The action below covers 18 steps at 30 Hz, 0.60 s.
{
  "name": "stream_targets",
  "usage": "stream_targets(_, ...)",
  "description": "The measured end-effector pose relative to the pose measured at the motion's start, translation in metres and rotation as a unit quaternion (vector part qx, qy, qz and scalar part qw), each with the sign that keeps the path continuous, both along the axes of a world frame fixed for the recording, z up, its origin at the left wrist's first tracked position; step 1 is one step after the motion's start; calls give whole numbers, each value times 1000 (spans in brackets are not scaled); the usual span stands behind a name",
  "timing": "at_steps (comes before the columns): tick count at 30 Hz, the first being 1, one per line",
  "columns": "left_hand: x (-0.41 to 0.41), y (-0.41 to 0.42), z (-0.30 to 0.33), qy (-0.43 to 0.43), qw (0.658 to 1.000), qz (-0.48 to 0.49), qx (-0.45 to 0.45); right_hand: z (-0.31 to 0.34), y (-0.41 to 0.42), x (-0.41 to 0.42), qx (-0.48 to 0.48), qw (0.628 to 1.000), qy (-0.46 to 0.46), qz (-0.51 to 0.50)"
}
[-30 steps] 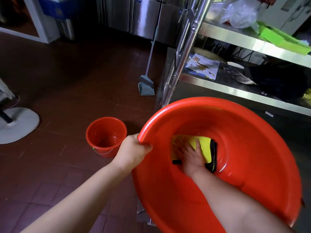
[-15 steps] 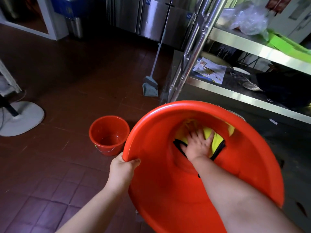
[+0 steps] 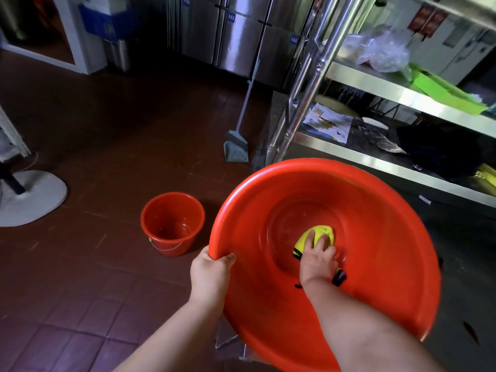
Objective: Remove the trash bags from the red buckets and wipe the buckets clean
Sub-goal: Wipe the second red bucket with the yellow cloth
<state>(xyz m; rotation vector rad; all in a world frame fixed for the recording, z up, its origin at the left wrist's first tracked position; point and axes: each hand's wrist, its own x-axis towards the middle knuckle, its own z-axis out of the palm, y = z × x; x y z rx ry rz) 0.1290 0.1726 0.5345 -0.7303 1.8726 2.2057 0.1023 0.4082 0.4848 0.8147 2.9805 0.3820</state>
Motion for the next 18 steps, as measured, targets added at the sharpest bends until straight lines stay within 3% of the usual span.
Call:
stream_targets(3, -2, 3, 8, 9, 1000, -15, -26, 20, -5, -8, -5, 999, -44, 14)
stream_targets(7, -6, 4, 19, 15, 997, -50, -51, 71, -28, -13, -75, 992, 11, 103)
stream_targets(12, -15, 11, 37, 32, 993, -95, -60, 138, -55, 15, -53, 963, 163, 207)
stream_targets(15, -18, 15, 46, 43, 990, -113, -69, 175, -56, 28, -30, 904, 332, 268)
stream_targets(18, -17, 21, 54, 62, 983, -147, -95, 207, -60, 17, -29, 876, 395, 274)
